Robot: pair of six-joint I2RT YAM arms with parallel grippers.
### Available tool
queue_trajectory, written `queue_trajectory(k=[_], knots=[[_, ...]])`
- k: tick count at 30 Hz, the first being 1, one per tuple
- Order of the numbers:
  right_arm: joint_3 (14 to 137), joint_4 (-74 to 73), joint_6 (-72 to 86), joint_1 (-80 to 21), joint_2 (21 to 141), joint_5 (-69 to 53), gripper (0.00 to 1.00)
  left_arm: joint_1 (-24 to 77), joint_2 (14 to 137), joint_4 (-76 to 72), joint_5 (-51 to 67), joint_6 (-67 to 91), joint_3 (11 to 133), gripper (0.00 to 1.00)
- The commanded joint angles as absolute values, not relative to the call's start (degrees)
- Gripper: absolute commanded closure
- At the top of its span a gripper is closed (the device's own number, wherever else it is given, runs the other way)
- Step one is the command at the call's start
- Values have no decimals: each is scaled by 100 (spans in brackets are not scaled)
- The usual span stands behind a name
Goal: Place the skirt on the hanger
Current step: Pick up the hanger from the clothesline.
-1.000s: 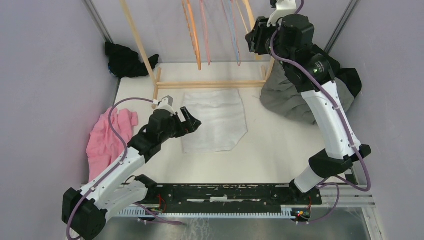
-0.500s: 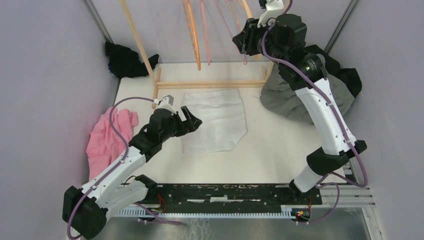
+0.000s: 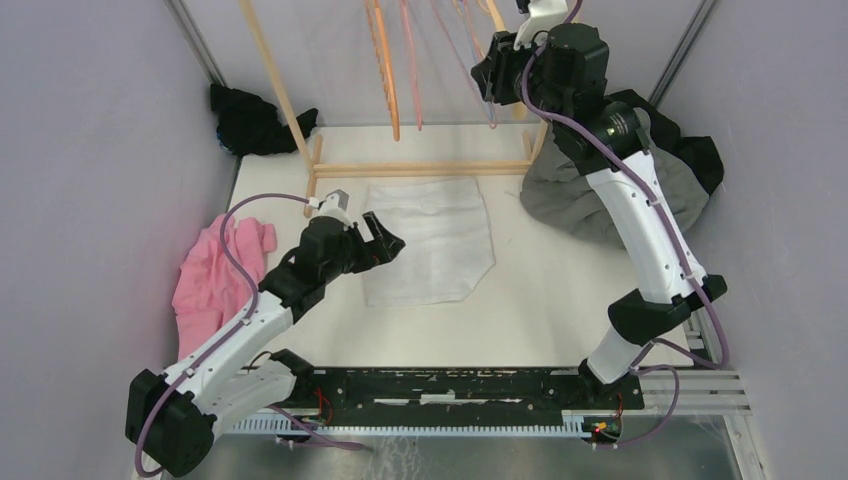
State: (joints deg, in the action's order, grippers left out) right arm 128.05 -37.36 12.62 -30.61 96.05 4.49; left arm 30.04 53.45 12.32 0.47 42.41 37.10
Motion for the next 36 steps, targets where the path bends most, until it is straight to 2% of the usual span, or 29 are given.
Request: queue_trajectory(k=[1, 7, 17, 27, 36], knots=[[13036, -3615, 1207, -3041, 9847, 349, 57, 3026, 5370, 930, 140, 4256, 3735, 1], [13123, -3502, 1371, -3041, 10189, 426, 62, 3024, 5370, 951, 118, 4262, 3756, 1], [12856, -3372, 1415, -3024, 10323, 711, 65, 3029, 5353, 1010, 71, 4252, 3753, 1], [12524, -3029, 1732, -3023, 10096, -377, 58, 3028, 5397, 981, 70, 4254, 3727, 1], [12281, -2442, 2381, -3093, 10051, -858, 53, 3032, 5379, 939, 105, 4258, 3712, 1]])
